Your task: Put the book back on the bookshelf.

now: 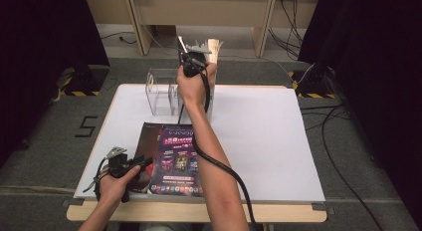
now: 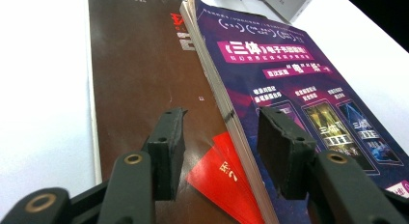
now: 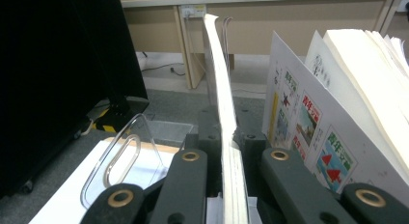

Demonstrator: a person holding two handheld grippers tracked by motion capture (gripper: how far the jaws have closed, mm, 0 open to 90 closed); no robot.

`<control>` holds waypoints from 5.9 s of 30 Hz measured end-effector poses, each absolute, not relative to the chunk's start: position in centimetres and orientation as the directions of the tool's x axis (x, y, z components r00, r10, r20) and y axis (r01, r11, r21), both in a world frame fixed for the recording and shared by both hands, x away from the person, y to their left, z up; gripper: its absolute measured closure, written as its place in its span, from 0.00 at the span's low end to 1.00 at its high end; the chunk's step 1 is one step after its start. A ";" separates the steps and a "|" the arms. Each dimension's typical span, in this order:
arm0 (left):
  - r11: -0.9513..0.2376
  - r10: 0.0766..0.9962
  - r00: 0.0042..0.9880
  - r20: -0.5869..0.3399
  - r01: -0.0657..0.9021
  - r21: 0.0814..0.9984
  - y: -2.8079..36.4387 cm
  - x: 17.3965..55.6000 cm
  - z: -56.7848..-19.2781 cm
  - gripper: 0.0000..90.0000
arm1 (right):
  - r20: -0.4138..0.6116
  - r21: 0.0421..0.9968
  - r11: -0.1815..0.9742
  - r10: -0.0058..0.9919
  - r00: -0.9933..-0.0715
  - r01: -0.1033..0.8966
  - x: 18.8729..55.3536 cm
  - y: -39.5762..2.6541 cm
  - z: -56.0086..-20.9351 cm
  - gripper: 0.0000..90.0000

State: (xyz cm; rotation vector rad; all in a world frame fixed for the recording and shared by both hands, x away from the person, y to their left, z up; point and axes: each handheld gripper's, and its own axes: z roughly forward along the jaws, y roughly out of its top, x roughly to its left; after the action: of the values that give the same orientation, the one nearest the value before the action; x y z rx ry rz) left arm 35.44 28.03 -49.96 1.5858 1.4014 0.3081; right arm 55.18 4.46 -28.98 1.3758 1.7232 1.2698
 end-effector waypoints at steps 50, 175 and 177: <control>0.113 0.870 0.314 -0.381 0.624 0.773 27.7 35.4 -50.0 0.58 | -0.087 0.924 0.142 0.982 -0.167 0.354 54.7 4.6 -30.3 0.66; 0.085 0.858 0.354 -0.374 0.619 0.781 26.2 35.2 -49.6 0.56 | 0.257 0.703 0.110 0.882 -0.395 0.703 41.7 -5.5 -45.8 0.60; 0.082 0.857 0.356 -0.372 0.620 0.781 26.1 35.3 -49.7 0.56 | 0.267 0.688 0.116 0.877 -0.398 0.716 41.5 -5.4 -46.4 0.60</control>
State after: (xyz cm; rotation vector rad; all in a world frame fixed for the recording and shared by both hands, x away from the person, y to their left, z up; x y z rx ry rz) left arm 35.26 26.11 -49.67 1.6233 1.3492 0.2989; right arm 41.52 -5.44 -46.43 1.5892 2.1829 1.1500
